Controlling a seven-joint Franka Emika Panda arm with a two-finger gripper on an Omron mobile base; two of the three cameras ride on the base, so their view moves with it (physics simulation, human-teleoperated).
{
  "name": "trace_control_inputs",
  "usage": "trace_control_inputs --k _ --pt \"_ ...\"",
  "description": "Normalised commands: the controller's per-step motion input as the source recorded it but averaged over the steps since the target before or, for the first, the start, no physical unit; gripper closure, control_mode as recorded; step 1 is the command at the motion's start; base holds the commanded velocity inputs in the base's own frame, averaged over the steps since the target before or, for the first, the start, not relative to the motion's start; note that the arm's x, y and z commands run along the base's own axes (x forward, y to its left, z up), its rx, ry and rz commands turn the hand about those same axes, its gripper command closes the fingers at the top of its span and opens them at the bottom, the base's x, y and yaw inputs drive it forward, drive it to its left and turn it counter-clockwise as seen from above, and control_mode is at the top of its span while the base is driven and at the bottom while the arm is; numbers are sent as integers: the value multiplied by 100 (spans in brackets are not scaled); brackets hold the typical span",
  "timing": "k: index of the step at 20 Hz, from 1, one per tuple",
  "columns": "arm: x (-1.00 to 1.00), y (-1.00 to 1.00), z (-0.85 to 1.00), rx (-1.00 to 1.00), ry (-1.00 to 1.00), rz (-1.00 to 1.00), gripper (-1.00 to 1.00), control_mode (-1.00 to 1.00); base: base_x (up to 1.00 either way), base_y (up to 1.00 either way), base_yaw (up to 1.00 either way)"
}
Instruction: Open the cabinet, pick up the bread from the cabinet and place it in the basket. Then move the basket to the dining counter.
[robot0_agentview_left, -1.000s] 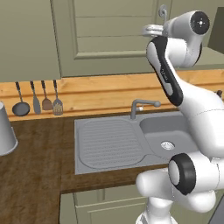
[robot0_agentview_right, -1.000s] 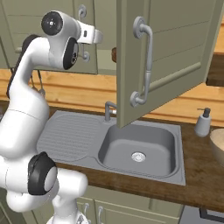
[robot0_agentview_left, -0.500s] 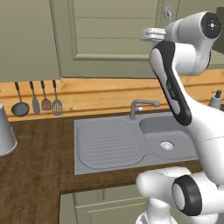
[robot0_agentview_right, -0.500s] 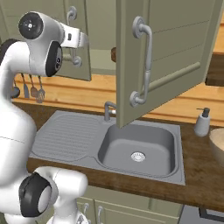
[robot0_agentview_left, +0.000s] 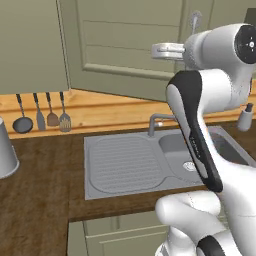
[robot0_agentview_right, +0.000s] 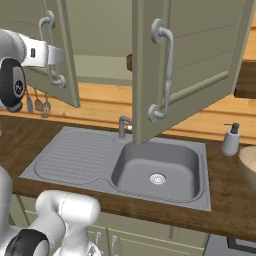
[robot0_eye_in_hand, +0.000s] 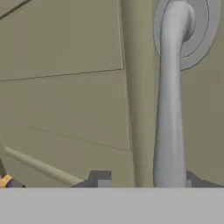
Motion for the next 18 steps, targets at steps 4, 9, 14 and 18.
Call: trace_control_inputs --k 4,9,14,18 --pt "-100 100 -12 0 0 0 100 -100 0 0 0" --pt "-100 100 -16 0 0 0 100 -100 0 0 0" --pt "-99 100 -14 0 0 0 100 -100 0 0 0" --pt "-86 100 -1 0 -1 0 100 -100 0 0 0"
